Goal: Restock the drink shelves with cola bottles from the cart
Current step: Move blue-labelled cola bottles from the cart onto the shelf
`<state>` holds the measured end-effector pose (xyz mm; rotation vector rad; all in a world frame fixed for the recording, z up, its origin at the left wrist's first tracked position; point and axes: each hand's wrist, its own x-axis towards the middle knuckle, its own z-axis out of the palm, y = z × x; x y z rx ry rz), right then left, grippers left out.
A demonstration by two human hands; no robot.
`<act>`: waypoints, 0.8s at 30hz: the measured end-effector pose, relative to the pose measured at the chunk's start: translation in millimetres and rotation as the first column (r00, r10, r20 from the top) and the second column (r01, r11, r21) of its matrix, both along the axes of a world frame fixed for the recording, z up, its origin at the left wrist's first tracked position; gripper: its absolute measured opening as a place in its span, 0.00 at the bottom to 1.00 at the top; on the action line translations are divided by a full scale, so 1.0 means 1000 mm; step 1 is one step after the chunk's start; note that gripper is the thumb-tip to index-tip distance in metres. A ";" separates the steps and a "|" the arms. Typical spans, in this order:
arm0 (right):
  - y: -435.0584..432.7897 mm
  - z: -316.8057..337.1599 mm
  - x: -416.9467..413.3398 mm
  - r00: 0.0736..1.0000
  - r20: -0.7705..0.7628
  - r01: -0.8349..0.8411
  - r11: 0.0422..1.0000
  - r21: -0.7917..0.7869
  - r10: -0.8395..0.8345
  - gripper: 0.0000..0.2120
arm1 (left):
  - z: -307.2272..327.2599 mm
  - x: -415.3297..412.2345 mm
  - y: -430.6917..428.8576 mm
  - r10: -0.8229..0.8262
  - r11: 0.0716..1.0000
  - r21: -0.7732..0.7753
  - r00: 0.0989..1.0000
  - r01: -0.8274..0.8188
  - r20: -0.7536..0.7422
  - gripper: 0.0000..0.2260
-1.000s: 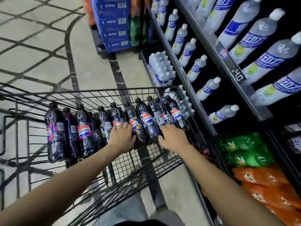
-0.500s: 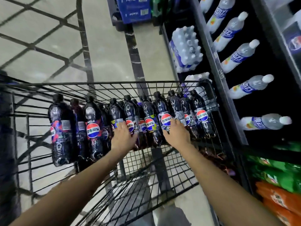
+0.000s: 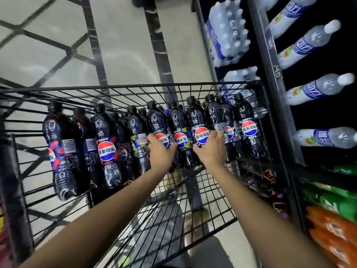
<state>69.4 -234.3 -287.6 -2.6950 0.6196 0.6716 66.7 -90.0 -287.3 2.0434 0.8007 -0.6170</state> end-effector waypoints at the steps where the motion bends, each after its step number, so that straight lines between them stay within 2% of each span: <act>1: 0.003 0.000 0.000 1.000 0.003 0.020 1.000 0.001 -0.020 0.34 | 0.000 0.000 -0.002 0.060 0.996 -0.067 0.998 -0.062 -0.034 0.31; 5: 0.010 -0.003 0.000 0.997 0.008 0.082 0.996 0.033 -0.082 0.35 | -0.004 -0.002 -0.001 0.166 0.966 -0.183 0.982 -0.180 -0.092 0.29; 9: 0.010 -0.006 0.002 0.994 -0.002 0.107 0.989 0.097 -0.108 0.35 | -0.008 0.004 0.006 0.123 0.962 -0.219 0.976 -0.162 -0.182 0.34; 13: 0.009 -0.005 0.005 0.974 -0.006 0.223 0.950 0.220 -0.227 0.32 | -0.005 0.005 0.009 0.144 0.948 -0.252 0.968 -0.195 -0.206 0.34; 16: 0.004 -0.002 0.000 0.970 -0.017 0.235 0.927 0.291 -0.241 0.38 | -0.001 -0.003 0.008 0.154 0.943 -0.260 0.965 -0.207 -0.211 0.32; 18: 0.002 0.005 -0.008 0.963 -0.021 0.259 0.894 0.365 -0.270 0.42 | 0.005 -0.012 0.007 0.139 0.945 -0.269 0.972 -0.187 -0.188 0.29; 20: 0.000 0.015 -0.014 0.950 -0.013 0.287 0.859 0.425 -0.311 0.43 | 0.013 -0.022 0.005 0.117 0.946 -0.282 0.981 -0.157 -0.153 0.30; 24: -0.006 0.036 -0.029 0.913 0.004 0.346 0.780 0.521 -0.407 0.34 | 0.036 -0.030 0.001 0.041 0.950 -0.309 0.999 -0.041 -0.005 0.22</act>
